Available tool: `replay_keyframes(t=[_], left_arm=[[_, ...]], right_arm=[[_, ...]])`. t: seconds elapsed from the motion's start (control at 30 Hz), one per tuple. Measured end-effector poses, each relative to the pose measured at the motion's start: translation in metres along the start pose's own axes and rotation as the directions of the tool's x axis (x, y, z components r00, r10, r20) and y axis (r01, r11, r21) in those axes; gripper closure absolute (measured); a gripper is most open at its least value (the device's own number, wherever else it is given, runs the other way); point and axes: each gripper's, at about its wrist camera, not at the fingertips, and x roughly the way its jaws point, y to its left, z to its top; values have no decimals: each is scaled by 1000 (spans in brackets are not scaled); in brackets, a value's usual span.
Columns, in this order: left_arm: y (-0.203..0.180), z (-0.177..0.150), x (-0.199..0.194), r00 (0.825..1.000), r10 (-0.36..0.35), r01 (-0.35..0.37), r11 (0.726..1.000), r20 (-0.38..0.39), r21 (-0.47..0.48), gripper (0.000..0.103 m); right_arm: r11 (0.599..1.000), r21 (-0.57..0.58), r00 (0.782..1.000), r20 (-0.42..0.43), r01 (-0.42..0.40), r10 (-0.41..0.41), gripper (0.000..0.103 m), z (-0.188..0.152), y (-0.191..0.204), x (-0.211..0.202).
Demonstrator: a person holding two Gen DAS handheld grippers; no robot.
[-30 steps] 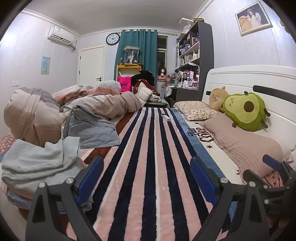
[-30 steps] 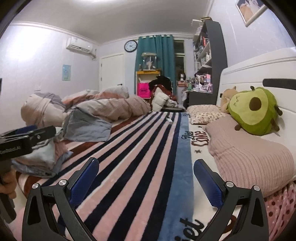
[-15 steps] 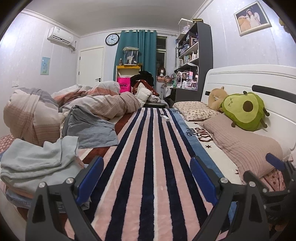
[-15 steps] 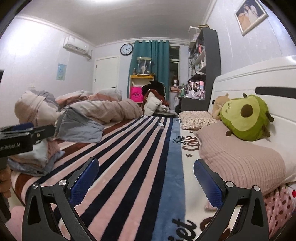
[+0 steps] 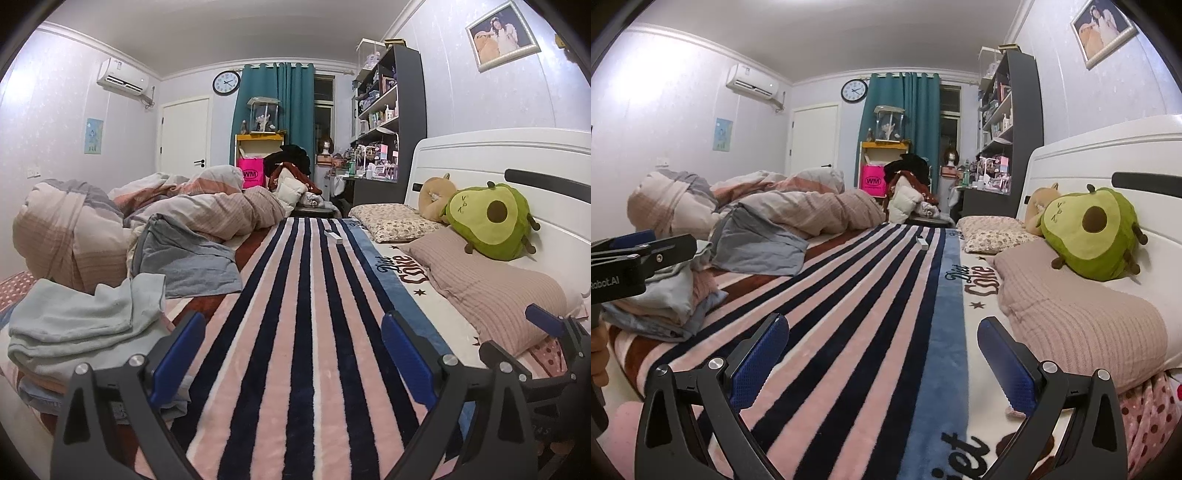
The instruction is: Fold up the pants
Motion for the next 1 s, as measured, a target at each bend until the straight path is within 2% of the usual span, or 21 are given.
replay_keyframes(t=[0.3,1.0], left_arm=[[1,-1,1,1000,1,-1,1000,-4,0,8],[1,-3,4,1000,-1,1,1000,-7,3,8]], right_arm=[[1000,18,1000,-13,20,-20,1,-2,-2,1],[999,41,1000,-20,1,0,1,-1,-8,3]])
